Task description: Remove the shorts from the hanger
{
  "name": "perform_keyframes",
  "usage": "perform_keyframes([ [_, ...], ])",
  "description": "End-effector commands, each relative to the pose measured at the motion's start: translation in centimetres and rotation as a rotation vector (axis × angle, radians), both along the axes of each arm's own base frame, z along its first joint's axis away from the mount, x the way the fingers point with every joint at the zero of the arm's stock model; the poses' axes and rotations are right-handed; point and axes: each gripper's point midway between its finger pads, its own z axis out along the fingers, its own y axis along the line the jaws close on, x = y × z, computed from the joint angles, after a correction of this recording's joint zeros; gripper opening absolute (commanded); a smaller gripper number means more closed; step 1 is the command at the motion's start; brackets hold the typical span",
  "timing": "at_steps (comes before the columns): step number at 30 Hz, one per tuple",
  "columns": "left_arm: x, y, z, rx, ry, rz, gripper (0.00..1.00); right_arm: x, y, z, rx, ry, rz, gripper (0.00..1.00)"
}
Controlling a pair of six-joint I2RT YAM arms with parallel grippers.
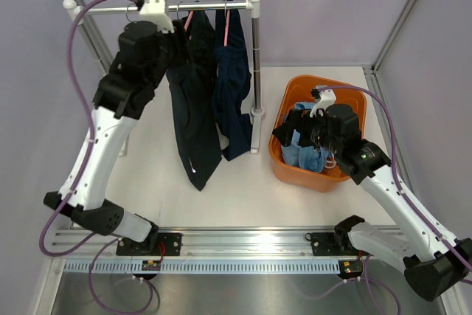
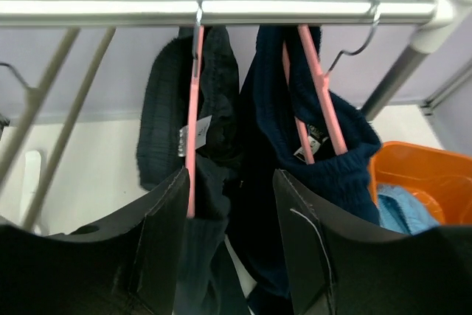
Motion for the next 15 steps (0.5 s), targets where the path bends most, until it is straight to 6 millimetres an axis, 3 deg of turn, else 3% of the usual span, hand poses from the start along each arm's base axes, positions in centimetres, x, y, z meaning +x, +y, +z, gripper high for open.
perform_keyframes([
  [1, 2.1, -0.2, 2.1, -0.027, -0.112, 0.129, 0.54, 0.1, 0.5, 0.9, 0.018, -0.033, 0.026, 0.97],
  [6, 5.1, 0.2, 1.2, 0.002, -0.127, 0.308, 0.56, 0.0, 0.4, 1.0, 0.018, -0.037, 0.030, 0.97],
  [15, 7.9, 1.3, 0.0, 0.112, -0.116, 0.455, 0.60, -0.2, 0.6, 1.0, 0.029, -0.040, 0.047, 0.97],
])
